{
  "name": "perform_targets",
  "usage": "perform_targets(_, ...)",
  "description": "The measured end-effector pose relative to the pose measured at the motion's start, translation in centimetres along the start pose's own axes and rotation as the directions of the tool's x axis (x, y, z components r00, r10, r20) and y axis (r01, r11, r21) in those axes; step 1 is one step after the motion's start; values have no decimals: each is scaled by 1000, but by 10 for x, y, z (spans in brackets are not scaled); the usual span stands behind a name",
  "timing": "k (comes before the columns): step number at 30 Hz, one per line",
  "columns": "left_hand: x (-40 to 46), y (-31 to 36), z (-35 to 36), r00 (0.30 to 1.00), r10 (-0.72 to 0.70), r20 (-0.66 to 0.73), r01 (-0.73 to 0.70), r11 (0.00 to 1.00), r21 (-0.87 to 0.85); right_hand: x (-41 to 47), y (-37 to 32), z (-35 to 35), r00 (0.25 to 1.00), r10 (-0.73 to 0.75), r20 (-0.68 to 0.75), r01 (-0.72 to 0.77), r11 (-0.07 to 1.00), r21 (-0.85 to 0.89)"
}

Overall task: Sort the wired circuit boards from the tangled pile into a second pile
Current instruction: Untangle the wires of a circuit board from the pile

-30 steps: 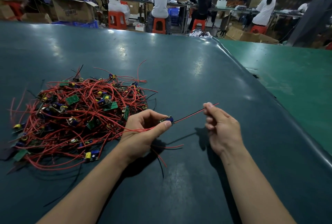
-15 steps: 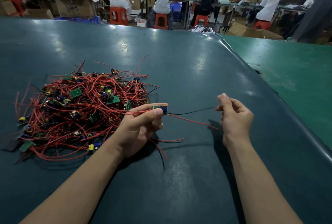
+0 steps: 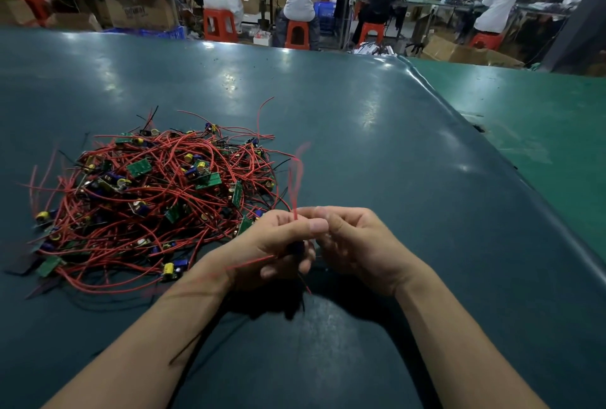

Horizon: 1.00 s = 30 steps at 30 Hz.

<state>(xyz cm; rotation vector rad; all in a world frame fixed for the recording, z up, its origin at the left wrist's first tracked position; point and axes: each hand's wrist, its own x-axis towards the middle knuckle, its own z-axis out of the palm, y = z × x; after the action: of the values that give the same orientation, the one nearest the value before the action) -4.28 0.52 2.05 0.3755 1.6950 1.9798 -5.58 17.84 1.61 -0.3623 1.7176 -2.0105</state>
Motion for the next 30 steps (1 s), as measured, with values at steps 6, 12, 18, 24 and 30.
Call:
perform_targets(6,1,-6,4,999,54,-8,-53,995,82,1,3,2,997,-73,-25,74,997,38)
perform_targets(12,8,-7,8,994,68,-82,-76,993,-93,4,-1,3,974,-142,-179,169,975,144)
perform_targets(18,9,-9,9,991,82,-105,-91,992,-86,1,-2,3,985,-163,-53,170,968,182)
perform_targets(24,8,-12,8,991,107,-83,-114,990,-84,6,-3,-3,926,-176,-335,199,979,35)
perform_targets(30,9,-12,4,996,93,-15,-94,990,-106,9,-10,-16,815,-143,-561,292,938,185)
